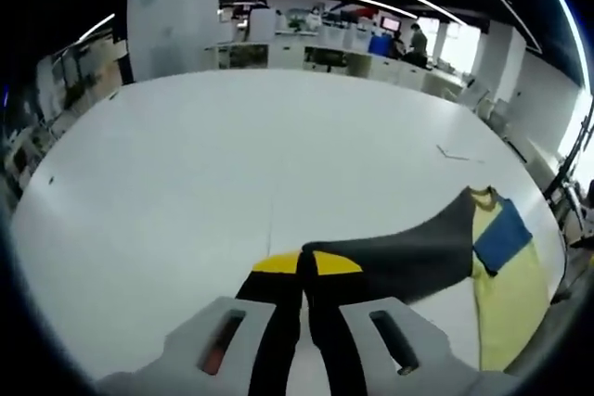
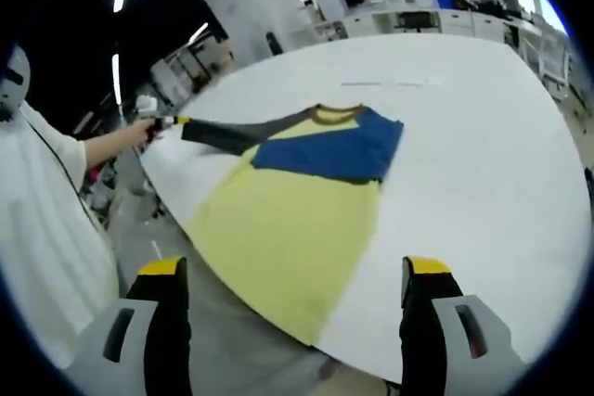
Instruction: Fold the garment on the visible template until the final outline fits inside the template.
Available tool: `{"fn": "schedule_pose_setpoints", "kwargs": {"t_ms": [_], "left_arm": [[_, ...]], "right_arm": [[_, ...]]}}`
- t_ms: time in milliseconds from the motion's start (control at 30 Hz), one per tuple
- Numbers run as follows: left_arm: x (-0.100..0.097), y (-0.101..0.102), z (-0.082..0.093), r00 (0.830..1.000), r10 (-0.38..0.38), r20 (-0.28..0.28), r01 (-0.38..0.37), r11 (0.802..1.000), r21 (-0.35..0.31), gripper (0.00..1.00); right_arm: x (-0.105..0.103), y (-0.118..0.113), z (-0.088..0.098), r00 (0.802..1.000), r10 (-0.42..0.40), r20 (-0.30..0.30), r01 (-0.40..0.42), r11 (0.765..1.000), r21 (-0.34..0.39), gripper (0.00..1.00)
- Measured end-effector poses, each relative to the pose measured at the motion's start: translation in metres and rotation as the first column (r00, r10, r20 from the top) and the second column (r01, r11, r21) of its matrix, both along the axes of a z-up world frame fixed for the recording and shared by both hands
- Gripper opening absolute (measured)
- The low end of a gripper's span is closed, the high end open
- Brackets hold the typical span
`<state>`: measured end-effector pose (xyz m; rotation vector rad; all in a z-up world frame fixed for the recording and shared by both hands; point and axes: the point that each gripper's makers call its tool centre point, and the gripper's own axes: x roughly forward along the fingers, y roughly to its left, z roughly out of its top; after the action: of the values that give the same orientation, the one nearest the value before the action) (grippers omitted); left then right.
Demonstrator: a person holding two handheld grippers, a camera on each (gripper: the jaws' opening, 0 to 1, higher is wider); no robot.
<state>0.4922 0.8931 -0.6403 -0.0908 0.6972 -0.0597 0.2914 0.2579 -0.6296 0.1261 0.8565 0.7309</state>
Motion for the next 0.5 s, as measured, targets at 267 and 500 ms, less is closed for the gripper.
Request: {"fn": "schedule_pose_setpoints", "kwargs": {"t_ms": [267,500], "left_arm": [[-0.001,-0.02,0.021,1.0,-0.01,0.015,0.01,1.0,-0.022,0.0],[-0.001,-0.049,0.05,0.998,-0.052,0.043,0.054,0.997,-0.049,0.0]], "right_arm": [[-0.005,-0.005,0.002,1.0,-0.02,0.013,0.02,1.0,0.007,0.94],[-0.007,-0.007,0.004,0.999,-0.027,0.028,0.026,0.999,0.019,0.94]]}}
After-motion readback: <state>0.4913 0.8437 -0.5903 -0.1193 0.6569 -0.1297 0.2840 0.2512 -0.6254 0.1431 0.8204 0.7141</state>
